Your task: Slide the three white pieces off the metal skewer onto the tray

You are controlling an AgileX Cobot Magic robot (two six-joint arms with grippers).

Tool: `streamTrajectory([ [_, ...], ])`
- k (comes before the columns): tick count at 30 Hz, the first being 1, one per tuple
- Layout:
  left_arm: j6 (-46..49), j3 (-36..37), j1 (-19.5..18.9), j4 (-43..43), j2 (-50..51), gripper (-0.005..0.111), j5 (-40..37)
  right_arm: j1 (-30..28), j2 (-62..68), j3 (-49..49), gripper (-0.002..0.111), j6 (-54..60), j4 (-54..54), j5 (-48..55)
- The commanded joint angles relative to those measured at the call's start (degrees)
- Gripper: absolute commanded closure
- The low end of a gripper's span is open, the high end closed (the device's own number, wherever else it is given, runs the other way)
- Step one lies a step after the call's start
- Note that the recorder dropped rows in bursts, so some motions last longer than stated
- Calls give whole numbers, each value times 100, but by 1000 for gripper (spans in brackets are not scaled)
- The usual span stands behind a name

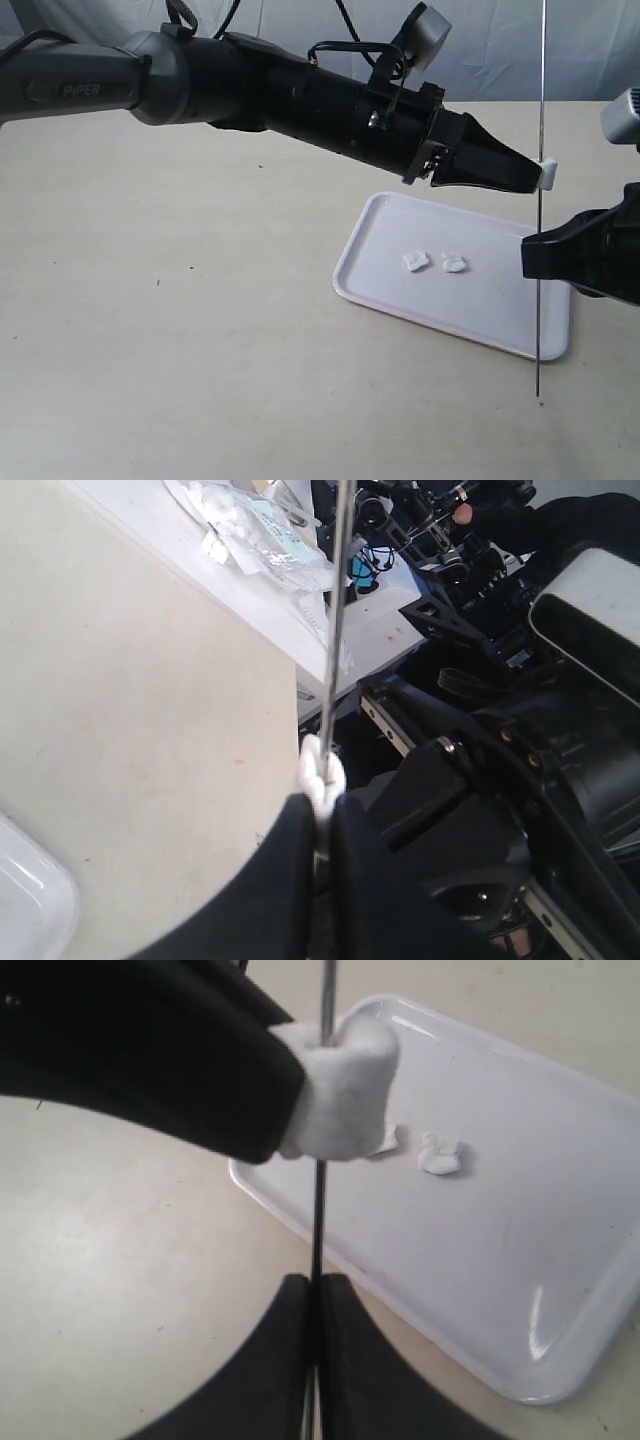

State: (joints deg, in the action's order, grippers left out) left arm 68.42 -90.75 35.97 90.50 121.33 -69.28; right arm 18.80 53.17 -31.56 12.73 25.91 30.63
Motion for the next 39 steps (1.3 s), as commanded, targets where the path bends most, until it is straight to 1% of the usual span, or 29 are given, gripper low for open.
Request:
streamTrajectory([
  [1,114,9,13,339,-66,107,-68,1,9,-23,109,61,-17,88],
  [7,114,9,13,530,-66,107,-68,1,9,23,109,99,-17,247],
  [12,260,9,13,797,-66,107,-53,1,9,270,109,139,7,256],
  [20,478,-6,-13,945,-66,107,322,14,9,599,109,321,210,272],
  [26,528,-18,-253,945,-66,107,785,27,9,624,109,332,251,471],
  [34,528,-18,-682,945,-66,107,750,27,9,624,109,332,251,501],
  [39,528,-18,-832,945,-66,107,808,27,9,624,109,332,251,549],
])
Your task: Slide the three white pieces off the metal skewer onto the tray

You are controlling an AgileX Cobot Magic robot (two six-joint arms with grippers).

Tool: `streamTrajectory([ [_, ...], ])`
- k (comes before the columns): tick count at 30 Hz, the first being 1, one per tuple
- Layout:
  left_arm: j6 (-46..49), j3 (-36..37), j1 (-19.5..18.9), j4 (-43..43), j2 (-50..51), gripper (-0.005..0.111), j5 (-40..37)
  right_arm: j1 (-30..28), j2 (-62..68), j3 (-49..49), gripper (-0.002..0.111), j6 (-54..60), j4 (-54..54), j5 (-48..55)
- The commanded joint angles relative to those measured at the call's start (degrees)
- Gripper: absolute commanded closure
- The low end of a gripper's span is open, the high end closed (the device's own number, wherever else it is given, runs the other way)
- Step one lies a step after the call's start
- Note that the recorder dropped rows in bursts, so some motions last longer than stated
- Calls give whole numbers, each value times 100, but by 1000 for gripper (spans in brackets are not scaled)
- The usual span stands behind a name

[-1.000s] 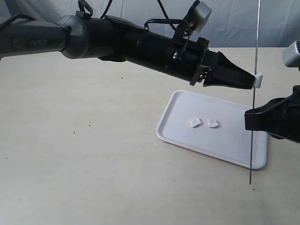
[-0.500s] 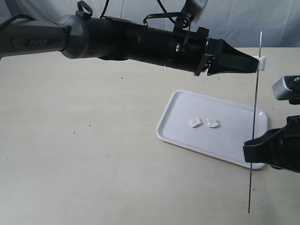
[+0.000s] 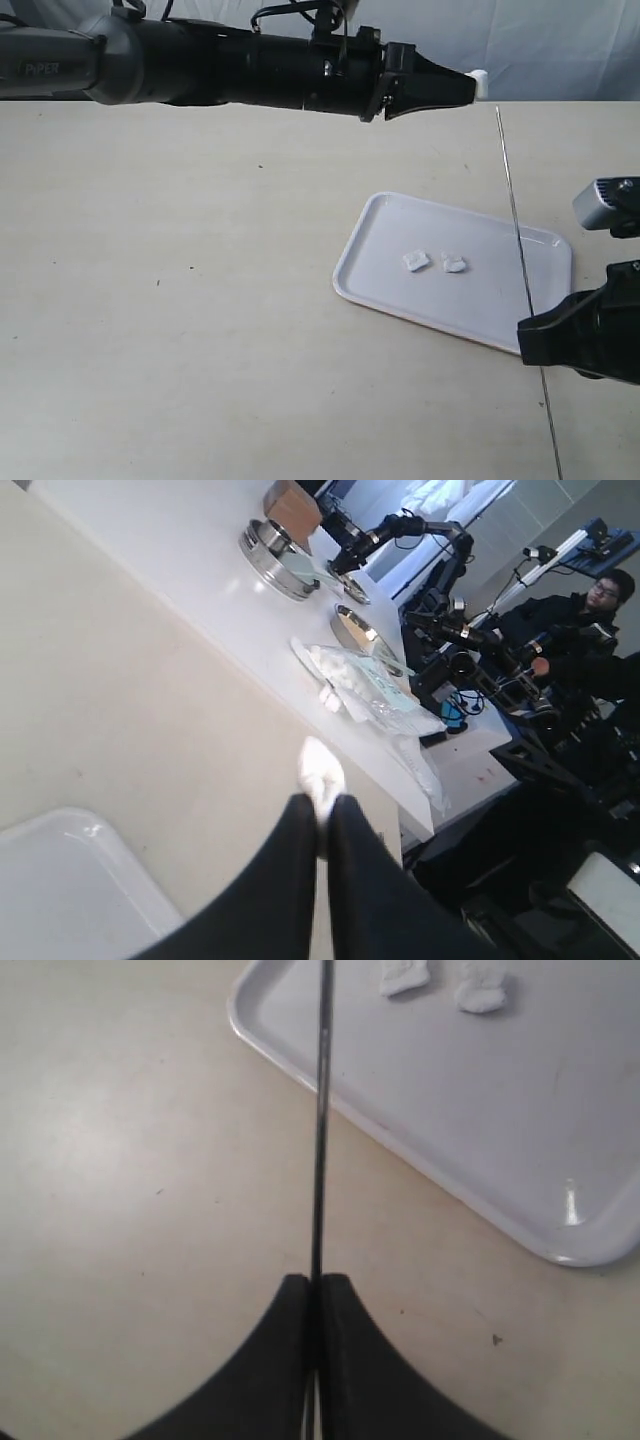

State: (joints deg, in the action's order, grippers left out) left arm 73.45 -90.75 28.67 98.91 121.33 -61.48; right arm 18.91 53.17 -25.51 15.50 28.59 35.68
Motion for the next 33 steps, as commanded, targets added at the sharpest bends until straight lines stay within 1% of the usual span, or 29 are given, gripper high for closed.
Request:
streamTrajectory([
  [1,25,-18,-112,103,-66,107,40,17,9,19,109,55,-17,53],
  [3,25,-18,-150,103,-66,107,132,17,9,19,109,55,-42,46],
  [5,-140,-18,-150,-232,-66,107,313,17,9,19,109,55,-70,-48],
  [9,-805,-18,-45,-1750,-66,107,824,17,9,19,109,-74,-231,-284],
  [10,-1065,-18,6,-2269,-66,107,1031,17,9,8,109,-201,-337,-328],
  [13,-1739,-18,164,-3156,-12,107,1331,-67,74,-18,109,-646,-682,-442],
  [15,-2107,-18,290,-3608,164,107,1416,-131,212,-133,109,-835,-1016,-286],
  [16,-2120,-18,327,-3622,239,107,1416,-131,280,-195,109,-847,-1087,-229],
  [19,-2237,-18,511,-3494,612,107,1790,-131,583,-594,109,-870,-1163,-122],
  [21,-2253,-18,558,-3494,757,107,1817,-131,798,-827,109,-910,-1317,-112],
  [24,-2492,-18,569,-3638,929,107,1959,-327,1248,-1163,109,-1130,-1814,82],
  [27,-2465,-70,569,-3722,929,107,2063,-551,1655,-1448,109,-1130,-1879,123],
  [29,-2465,-70,569,-3723,929,99,2136,-624,1946,-1639,109,-1130,-1895,185],
  [33,-2465,-70,569,-3732,929,76,2136,-624,2376,-1901,109,-1130,-1922,252],
])
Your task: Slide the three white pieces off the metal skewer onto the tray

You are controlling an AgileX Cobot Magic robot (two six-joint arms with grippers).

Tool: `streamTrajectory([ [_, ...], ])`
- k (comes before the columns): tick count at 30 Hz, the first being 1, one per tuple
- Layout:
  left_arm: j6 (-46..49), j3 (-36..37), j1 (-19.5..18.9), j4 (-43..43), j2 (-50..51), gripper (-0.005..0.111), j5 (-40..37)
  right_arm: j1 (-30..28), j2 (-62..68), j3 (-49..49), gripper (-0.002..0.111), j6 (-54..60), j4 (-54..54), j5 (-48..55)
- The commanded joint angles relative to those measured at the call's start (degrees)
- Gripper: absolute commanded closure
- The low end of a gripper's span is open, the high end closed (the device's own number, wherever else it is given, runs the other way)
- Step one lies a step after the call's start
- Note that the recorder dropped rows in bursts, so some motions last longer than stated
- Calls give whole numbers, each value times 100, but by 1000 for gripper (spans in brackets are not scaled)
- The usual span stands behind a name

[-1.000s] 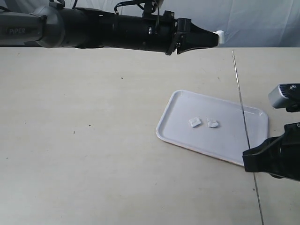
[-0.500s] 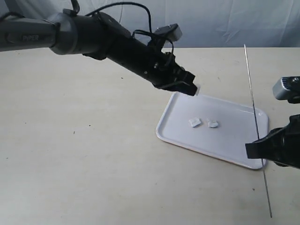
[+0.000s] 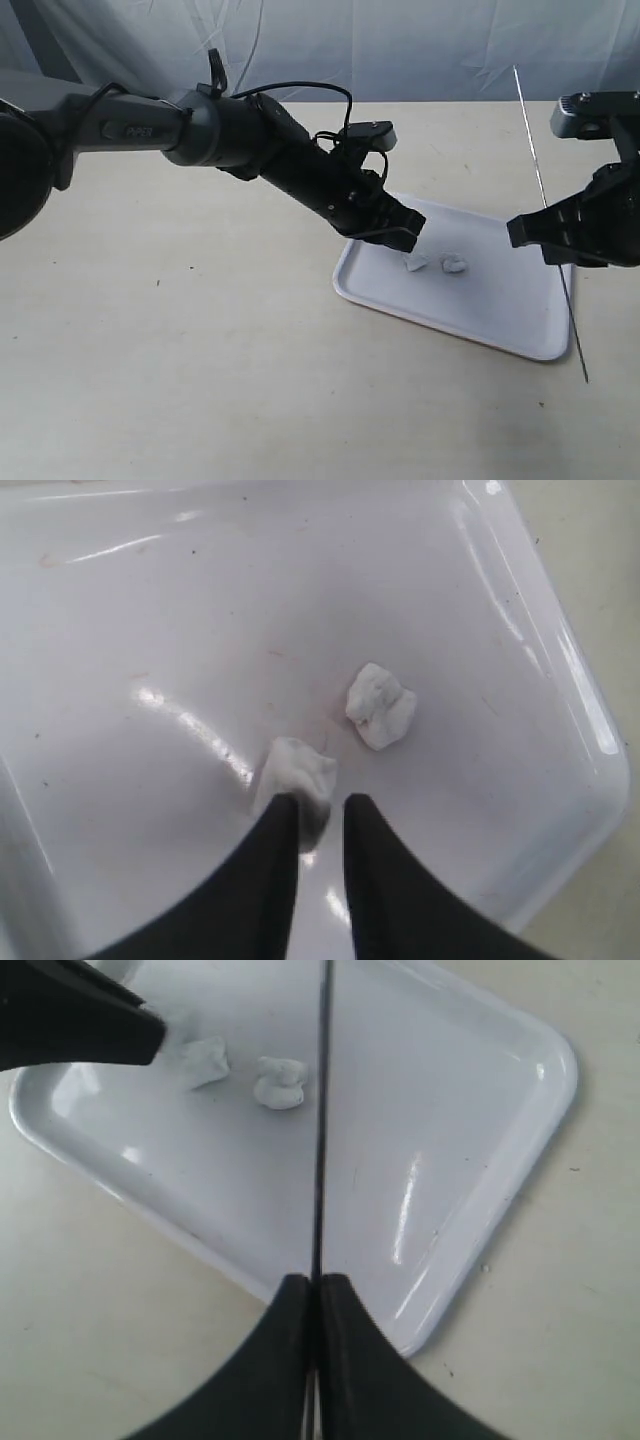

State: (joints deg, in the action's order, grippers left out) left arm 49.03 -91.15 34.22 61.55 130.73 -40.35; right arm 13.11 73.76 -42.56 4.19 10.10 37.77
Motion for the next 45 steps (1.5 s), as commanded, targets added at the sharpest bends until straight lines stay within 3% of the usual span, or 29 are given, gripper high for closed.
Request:
streamTrajectory([
  [1,-23,-31,14,4,-11,74,36,-44,405,-241,109,0,-72,44],
  [10,-34,-31,-75,-77,-91,72,123,-44,959,-580,109,0,-110,0],
  [22,77,-31,-843,-169,-1548,72,-1136,-44,2242,-602,109,10,-195,-566],
  [39,-41,-31,-869,-211,-2522,72,-1697,-44,2800,-940,109,21,-48,-328],
  [41,-42,-31,-869,-284,-2609,72,-1737,-44,2881,-940,105,21,-48,-342],
  [45,-42,-31,-869,-693,-2839,72,-1757,-44,2941,-940,80,21,110,-412],
])
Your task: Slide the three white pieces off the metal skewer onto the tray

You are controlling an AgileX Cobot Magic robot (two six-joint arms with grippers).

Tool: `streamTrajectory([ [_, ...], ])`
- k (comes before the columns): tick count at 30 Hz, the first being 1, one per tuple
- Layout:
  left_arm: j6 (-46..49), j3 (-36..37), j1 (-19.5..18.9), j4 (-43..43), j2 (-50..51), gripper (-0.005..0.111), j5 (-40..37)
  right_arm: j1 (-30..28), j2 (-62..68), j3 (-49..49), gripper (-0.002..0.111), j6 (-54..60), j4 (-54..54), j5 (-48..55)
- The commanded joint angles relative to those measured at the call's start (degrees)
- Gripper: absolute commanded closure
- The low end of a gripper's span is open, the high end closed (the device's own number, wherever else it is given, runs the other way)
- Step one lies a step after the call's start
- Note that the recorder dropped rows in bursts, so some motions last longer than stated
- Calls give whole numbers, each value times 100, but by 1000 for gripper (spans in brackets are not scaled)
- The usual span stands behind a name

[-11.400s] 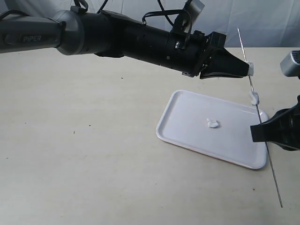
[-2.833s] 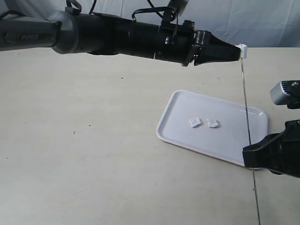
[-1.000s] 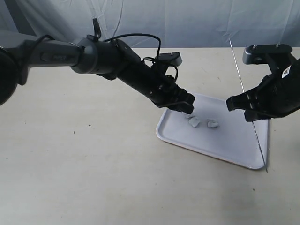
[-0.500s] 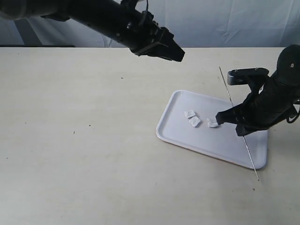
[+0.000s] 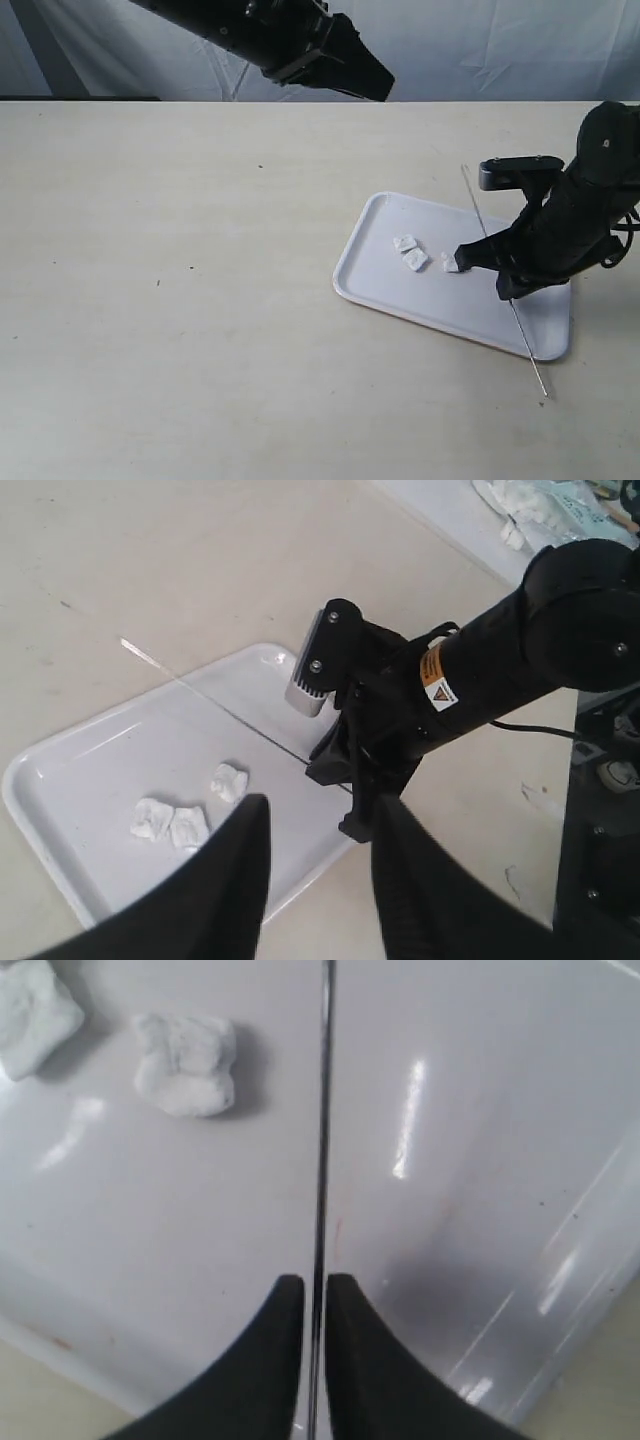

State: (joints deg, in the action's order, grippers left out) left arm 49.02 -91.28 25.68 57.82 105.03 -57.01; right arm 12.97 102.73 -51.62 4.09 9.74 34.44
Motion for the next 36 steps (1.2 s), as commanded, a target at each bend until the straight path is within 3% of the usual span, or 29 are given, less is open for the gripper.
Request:
streamTrajectory([
  [1,-41,-18,-15,-441,-333,72,-91,-30,44,-34,75,32,146,-88],
  [3,-41,-18,-15,-664,-448,72,-133,-30,44,-34,67,32,146,-88],
  [10,-142,18,-70,-1495,-902,72,-472,-30,-186,-34,66,43,56,124],
  [12,-298,78,-158,-1608,-1014,72,-558,-30,-326,-34,74,101,56,213],
  [16,-699,442,-436,-2013,-1425,72,-520,-30,-750,-34,109,547,30,506],
  [20,-710,1119,-743,-2202,-2178,72,-63,-30,-1314,-34,108,714,-342,807],
  [26,-710,2652,-1164,-2564,-3808,72,1188,-30,-2442,402,108,1006,317,181],
  [31,-799,4486,-1522,-2666,-5548,72,2575,-30,-3586,1287,109,2408,1640,-628],
  [36,-1540,6421,-1659,-2654,-7302,72,4218,-30,-4749,2181,109,4044,3459,-862],
])
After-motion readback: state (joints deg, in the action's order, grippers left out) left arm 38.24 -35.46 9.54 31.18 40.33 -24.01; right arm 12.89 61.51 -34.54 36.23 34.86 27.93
